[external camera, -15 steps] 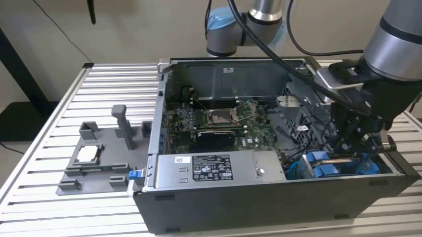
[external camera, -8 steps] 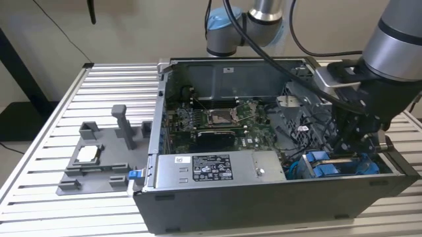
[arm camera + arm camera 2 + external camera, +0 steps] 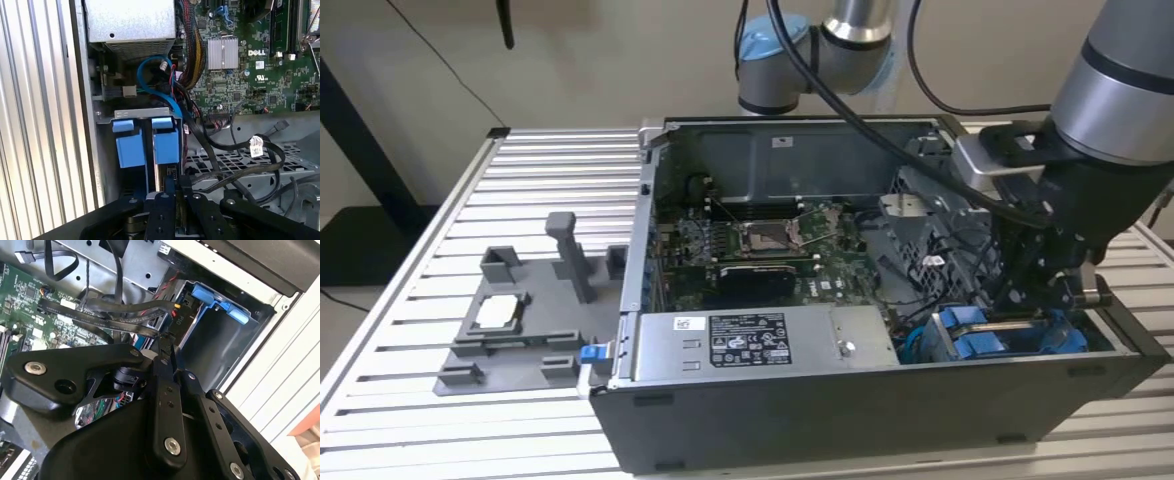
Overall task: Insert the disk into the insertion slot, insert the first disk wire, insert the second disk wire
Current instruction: 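Insert the second disk wire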
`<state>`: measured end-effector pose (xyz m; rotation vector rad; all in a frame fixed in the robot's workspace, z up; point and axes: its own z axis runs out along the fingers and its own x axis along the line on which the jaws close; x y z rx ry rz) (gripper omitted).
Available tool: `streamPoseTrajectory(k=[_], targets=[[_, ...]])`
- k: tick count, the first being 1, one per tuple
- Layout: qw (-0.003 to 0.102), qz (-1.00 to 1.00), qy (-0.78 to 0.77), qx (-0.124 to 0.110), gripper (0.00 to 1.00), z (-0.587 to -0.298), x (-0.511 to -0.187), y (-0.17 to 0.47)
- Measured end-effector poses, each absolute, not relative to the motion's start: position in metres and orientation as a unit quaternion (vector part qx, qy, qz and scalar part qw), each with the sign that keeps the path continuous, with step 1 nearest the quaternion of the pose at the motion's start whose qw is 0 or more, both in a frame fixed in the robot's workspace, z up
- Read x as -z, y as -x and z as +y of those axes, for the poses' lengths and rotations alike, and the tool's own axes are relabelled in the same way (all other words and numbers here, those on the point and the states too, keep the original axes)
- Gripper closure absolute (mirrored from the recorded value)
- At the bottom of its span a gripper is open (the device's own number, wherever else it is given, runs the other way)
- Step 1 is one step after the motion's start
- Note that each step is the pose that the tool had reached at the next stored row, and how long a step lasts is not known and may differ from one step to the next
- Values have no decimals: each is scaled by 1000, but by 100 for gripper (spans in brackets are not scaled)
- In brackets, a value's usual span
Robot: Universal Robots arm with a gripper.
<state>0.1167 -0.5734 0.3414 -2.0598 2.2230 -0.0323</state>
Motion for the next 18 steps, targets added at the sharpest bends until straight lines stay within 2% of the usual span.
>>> streamPoseTrajectory(k=[13, 14, 15, 17, 18], targets=[[55, 739, 671, 11, 84, -573, -333, -117], [55, 739, 671, 11, 83, -573, -333, -117], [55, 740, 671, 11, 77, -574, -332, -117], [54, 740, 670, 10, 77, -575, -332, -117], [54, 740, 670, 10, 70, -575, -333, -117]])
